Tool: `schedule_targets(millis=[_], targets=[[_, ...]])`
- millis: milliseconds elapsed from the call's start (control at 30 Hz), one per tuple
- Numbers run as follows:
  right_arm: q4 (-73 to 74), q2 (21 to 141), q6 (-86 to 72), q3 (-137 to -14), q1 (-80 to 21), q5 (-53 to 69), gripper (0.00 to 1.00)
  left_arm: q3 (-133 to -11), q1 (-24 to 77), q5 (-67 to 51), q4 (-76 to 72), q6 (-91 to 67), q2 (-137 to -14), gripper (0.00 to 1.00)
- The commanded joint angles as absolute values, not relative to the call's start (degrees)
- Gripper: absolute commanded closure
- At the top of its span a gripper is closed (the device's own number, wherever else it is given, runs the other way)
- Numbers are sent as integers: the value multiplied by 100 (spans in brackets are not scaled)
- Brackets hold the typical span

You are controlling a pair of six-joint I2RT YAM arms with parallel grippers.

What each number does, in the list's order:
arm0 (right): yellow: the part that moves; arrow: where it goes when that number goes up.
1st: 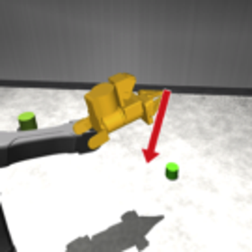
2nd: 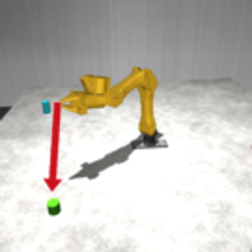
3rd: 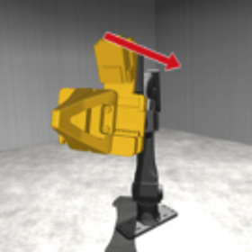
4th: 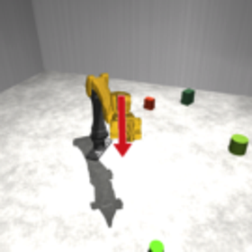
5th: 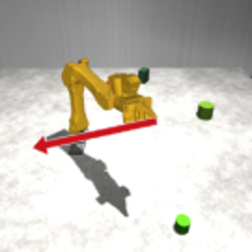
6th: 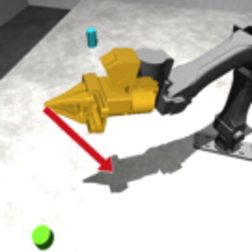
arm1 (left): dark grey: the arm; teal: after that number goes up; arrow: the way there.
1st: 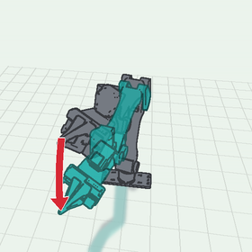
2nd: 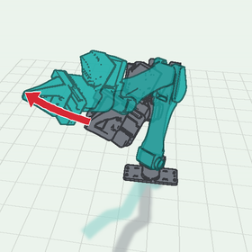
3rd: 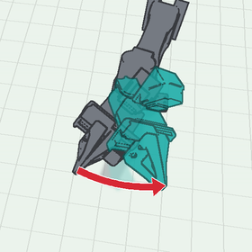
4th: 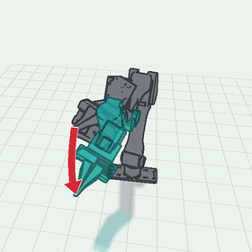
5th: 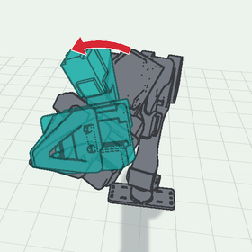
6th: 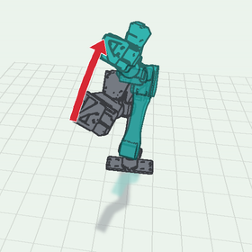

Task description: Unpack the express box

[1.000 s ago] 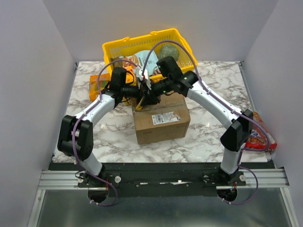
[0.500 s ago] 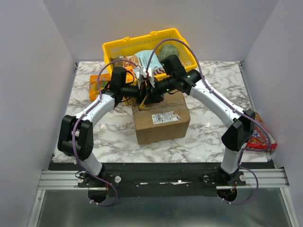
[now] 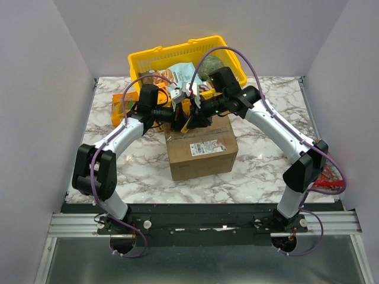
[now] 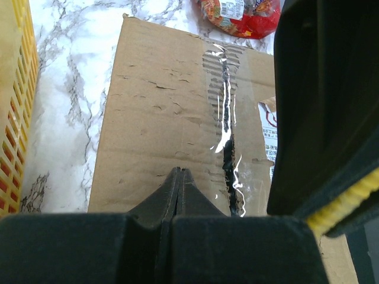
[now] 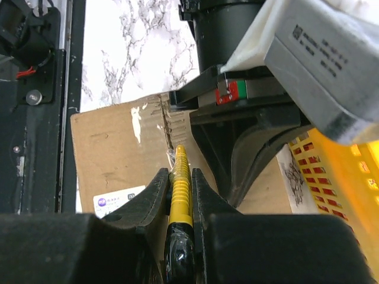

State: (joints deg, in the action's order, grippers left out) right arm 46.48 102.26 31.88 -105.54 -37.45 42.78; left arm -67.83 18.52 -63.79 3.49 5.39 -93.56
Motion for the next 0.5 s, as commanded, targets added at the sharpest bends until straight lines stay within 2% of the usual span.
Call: schedule_targets(millis=[0,467], targets=[[4772,9993,3419,-10389,-3674,3929,100,-6759,1890,-6319,914,686,-9510,100],[4606,9993,3041,-10837,-3674,4543,100,-6768,1890,-6293,958,686,-9545,100]])
